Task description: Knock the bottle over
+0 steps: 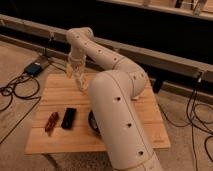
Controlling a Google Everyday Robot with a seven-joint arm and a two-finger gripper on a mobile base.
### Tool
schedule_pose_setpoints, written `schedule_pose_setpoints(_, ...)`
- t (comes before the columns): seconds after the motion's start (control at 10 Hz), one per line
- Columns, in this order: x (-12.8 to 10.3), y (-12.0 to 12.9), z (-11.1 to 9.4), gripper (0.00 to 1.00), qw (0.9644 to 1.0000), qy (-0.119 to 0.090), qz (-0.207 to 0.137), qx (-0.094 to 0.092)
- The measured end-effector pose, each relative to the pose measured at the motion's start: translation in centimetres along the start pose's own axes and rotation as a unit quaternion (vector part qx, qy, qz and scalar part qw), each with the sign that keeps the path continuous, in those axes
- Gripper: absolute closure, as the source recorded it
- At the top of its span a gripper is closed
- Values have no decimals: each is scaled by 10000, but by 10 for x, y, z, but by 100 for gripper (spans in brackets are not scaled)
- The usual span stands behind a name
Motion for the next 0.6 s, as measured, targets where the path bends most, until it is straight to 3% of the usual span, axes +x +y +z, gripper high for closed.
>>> schedule_pose_setpoints(0.2,12,20,-11,35,9998,128,112,-53)
schedule_pose_setpoints(0.6,25,44,-20,35,9993,139,327,-141)
